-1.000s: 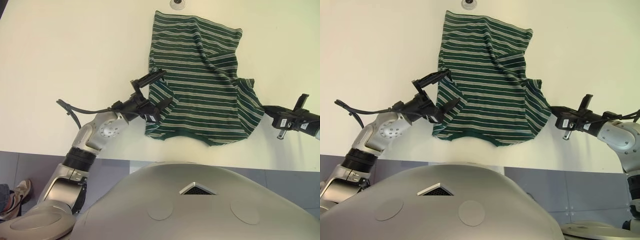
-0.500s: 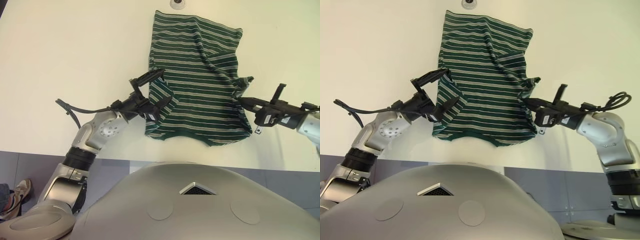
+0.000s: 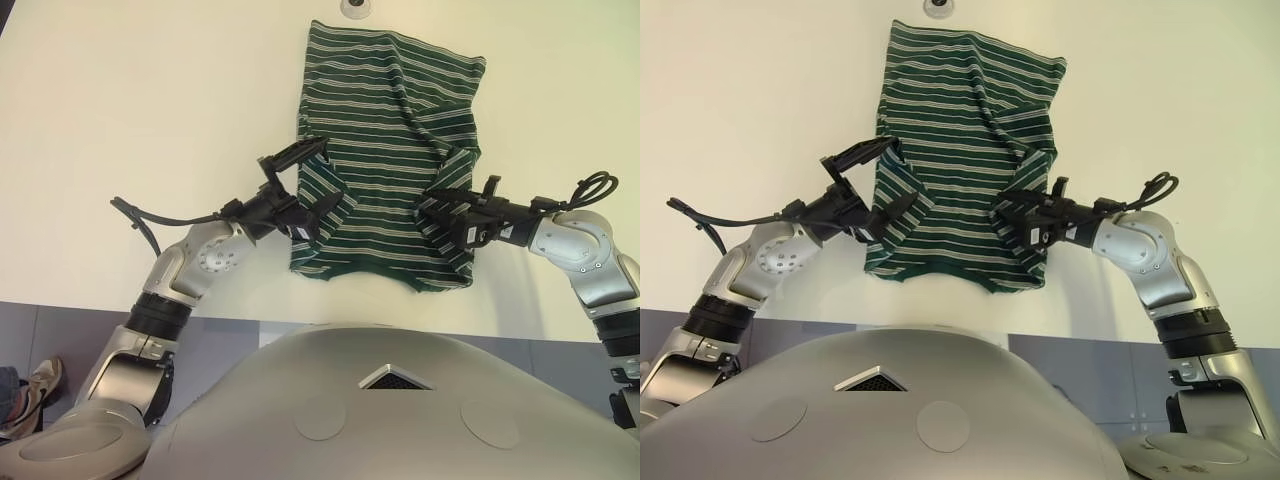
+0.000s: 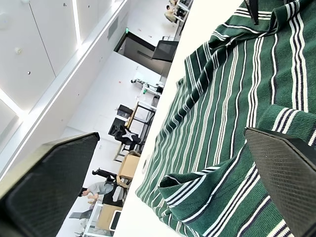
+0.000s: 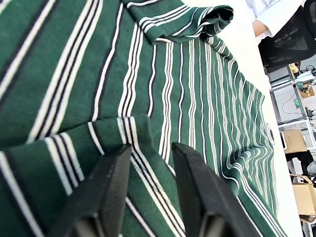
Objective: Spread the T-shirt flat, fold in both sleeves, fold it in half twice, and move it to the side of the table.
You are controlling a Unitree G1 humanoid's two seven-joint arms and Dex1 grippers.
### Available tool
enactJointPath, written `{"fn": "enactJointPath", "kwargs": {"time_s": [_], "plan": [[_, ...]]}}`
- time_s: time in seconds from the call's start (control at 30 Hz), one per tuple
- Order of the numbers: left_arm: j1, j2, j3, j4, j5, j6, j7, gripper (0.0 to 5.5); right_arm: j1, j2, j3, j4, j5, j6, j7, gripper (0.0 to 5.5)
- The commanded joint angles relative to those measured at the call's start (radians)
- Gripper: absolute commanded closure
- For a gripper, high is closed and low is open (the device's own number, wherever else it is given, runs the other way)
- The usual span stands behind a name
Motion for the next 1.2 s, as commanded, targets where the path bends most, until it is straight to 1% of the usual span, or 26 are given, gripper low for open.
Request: {"fn": "enactJointPath", "kwargs": {"time_s": [0.03, 0.1, 0.17, 0.23, 0.37, 0.47, 0.53, 0.57, 0.63, 0.67, 0.73, 0.8, 0.9, 1.2], "plan": [[0.003, 0.008, 0.006, -0.003, -0.012, -0.007, 0.000, 0.10, 0.016, 0.002, 0.017, -0.042, 0.068, 0.021, 0.041, 3.33], [0.008, 0.010, 0.011, -0.015, -0.043, -0.012, -0.009, 0.10, 0.023, -0.001, 0.002, -0.079, 0.154, 0.025, 0.059, 2.93], [0.022, 0.031, 0.024, -0.048, -0.087, -0.015, -0.034, 0.10, 0.035, -0.023, -0.042, -0.122, 0.261, 0.032, 0.080, 2.50], [0.046, 0.079, 0.046, -0.116, -0.158, -0.021, -0.081, 0.10, 0.058, -0.066, -0.110, -0.148, 0.350, 0.032, 0.106, 2.09], [0.118, 0.204, 0.121, -0.243, -0.366, -0.027, -0.188, 0.10, 0.133, -0.141, -0.240, -0.135, 0.399, 0.018, 0.145, 1.40], [0.231, 0.374, 0.180, -0.252, -0.374, -0.077, -0.293, 0.10, 0.239, -0.211, -0.355, -0.109, 0.404, -0.018, 0.202, 1.40], [0.317, 0.482, 0.188, -0.229, -0.383, -0.120, -0.366, 0.10, 0.333, -0.264, -0.391, -0.077, 0.385, -0.065, 0.270, 1.40], [0.348, 0.521, 0.192, -0.209, -0.370, -0.131, -0.393, 0.10, 0.389, -0.280, -0.417, -0.074, 0.406, -0.079, 0.308, 1.40], [0.368, 0.556, 0.198, -0.158, -0.330, -0.133, -0.419, 0.10, 0.475, -0.293, -0.447, -0.081, 0.439, -0.101, 0.359, 1.40], [0.371, 0.559, 0.198, -0.136, -0.305, -0.136, -0.424, 0.10, 0.497, -0.293, -0.446, -0.086, 0.442, -0.109, 0.375, 1.40], [0.379, 0.555, 0.176, -0.117, -0.279, -0.141, -0.439, 0.10, 0.497, -0.284, -0.406, -0.083, 0.419, -0.114, 0.395, 1.40], [0.375, 0.536, 0.148, -0.108, -0.248, -0.143, -0.448, 0.10, 0.490, -0.264, -0.335, -0.087, 0.389, -0.110, 0.413, 1.40], [0.349, 0.508, 0.135, -0.108, -0.226, -0.137, -0.434, 0.10, 0.464, -0.238, -0.261, -0.075, 0.350, -0.106, 0.412, 1.40], [0.274, 0.439, 0.071, -0.080, -0.157, -0.130, -0.430, 0.10, 0.383, -0.188, -0.185, -0.069, 0.296, -0.087, 0.357, 1.40]]}}
